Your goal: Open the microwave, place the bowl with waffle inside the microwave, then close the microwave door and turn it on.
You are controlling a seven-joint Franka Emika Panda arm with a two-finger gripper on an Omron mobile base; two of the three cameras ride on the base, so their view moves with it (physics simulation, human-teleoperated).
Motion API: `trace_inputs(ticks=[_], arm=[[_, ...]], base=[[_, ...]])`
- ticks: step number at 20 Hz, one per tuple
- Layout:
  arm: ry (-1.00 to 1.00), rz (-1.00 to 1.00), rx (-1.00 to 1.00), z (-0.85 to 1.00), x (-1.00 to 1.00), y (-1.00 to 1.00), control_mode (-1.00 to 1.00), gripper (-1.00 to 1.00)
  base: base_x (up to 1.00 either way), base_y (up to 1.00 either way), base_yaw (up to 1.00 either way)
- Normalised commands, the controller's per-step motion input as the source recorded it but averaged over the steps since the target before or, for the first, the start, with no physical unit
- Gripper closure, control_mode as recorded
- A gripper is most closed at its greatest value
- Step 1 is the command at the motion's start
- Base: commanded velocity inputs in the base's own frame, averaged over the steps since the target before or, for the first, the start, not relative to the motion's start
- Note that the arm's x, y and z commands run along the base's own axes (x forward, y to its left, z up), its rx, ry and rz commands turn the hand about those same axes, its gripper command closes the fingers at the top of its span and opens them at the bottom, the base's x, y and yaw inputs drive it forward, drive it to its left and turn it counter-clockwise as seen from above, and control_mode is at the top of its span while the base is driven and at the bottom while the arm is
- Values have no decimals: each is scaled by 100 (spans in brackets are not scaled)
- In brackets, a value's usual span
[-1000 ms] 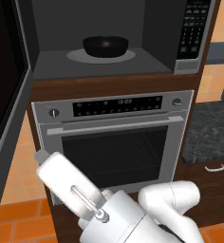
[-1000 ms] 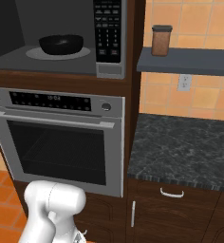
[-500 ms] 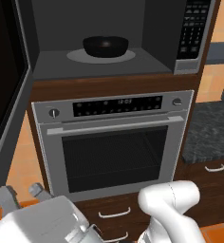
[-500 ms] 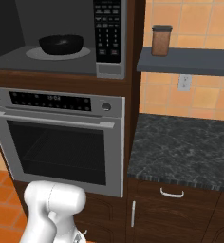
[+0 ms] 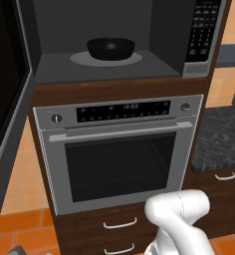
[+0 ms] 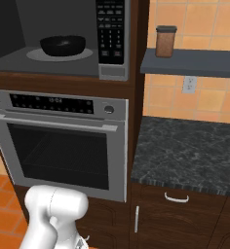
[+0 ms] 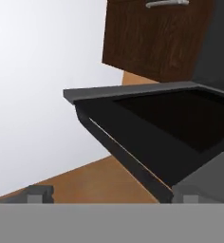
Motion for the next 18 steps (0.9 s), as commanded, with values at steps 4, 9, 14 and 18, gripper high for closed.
trace_inputs(ticks=[4, 9, 14, 18], arm=[[-21, 0, 6, -70, -10, 49, -100, -100], [-4, 0, 13, -57, 80, 71, -100, -100], [0, 0, 9, -31, 100, 54, -100, -100], [3, 0, 0, -8, 99, 65, -100, -100]], base=[[0, 0, 0], [0, 0, 0], [0, 0, 0], [0, 0, 0]])
